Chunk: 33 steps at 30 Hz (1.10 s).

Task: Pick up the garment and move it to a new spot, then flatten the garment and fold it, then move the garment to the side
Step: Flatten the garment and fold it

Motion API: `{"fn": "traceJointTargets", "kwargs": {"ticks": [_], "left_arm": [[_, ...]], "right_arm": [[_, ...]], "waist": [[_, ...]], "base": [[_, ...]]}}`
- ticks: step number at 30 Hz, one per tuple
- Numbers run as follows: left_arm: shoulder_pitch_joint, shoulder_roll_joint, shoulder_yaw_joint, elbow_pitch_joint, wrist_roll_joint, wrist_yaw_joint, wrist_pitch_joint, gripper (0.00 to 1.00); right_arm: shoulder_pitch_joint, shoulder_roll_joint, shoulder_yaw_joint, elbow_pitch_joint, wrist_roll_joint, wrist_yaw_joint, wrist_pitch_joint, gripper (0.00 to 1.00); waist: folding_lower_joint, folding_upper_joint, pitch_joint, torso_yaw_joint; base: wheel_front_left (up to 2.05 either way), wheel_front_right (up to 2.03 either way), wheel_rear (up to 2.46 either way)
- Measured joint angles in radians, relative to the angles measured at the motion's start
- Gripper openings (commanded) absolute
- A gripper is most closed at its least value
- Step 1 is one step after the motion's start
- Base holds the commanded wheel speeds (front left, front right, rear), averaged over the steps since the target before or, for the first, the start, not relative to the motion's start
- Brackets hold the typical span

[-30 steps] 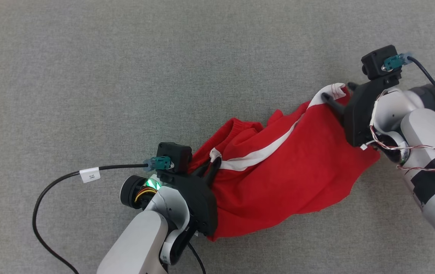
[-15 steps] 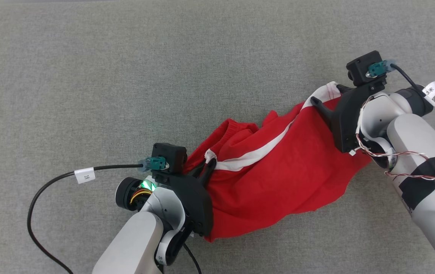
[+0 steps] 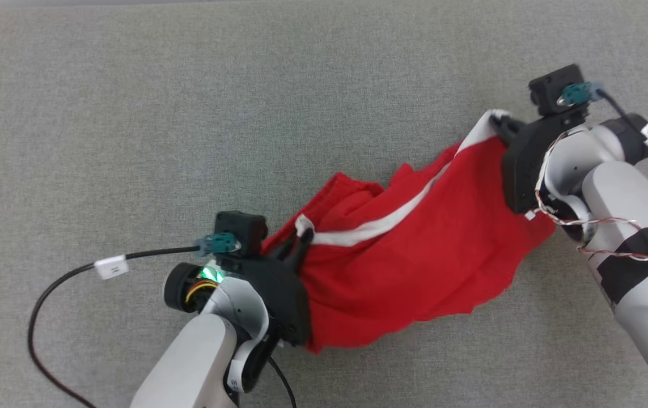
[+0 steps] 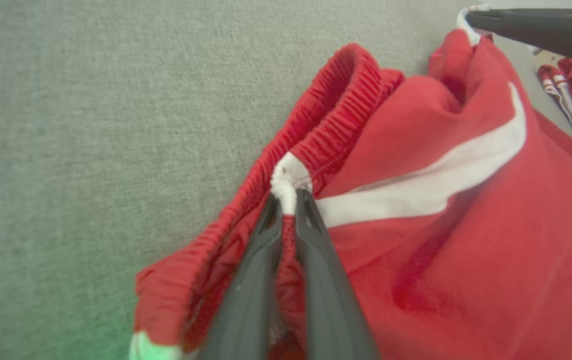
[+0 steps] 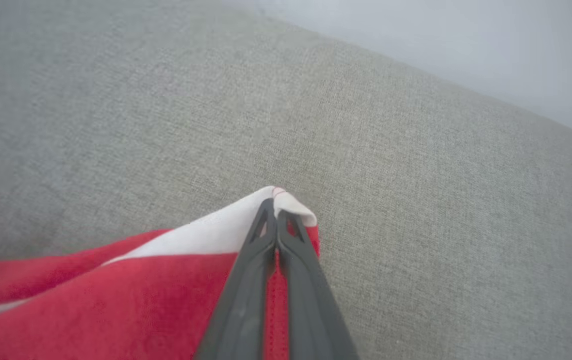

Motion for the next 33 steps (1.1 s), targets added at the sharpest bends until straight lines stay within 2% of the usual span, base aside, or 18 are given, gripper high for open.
{"fn": "traceJointTargets", "kwargs": {"ticks": [10, 20, 26, 33], "left_arm": [[-0.020, -0.013, 0.081, -0.030, -0.039, 0.006, -0.224, 0.00], [-0.111, -0.029, 0.151, -0.070, -0.185, -0.008, -0.444, 0.00], [-0.156, -0.032, 0.135, -0.089, -0.309, -0.020, -0.495, 0.00], [-0.215, -0.031, 0.174, -0.124, -0.449, -0.029, -0.483, 0.00]], "right_arm": [[-0.011, 0.013, -0.089, 0.002, -0.040, 0.000, -0.165, 0.00], [-0.034, 0.024, -0.214, -0.046, -0.077, 0.000, -0.341, 0.00], [-0.028, 0.022, -0.265, -0.098, -0.086, 0.000, -0.396, 0.00], [-0.006, 0.035, -0.322, -0.213, -0.072, 0.000, -0.438, 0.00]], "waist": [[0.0000, 0.0000, -0.031, -0.006], [0.0000, 0.0000, -0.103, -0.019], [-0.0001, 0.0000, -0.156, -0.035], [-0.0001, -0.0001, -0.219, -0.062]], "base": [[0.00, 0.00, 0.00], [0.00, 0.00, 0.00], [0.00, 0.00, 0.00], [0.00, 0.00, 0.00]]}}
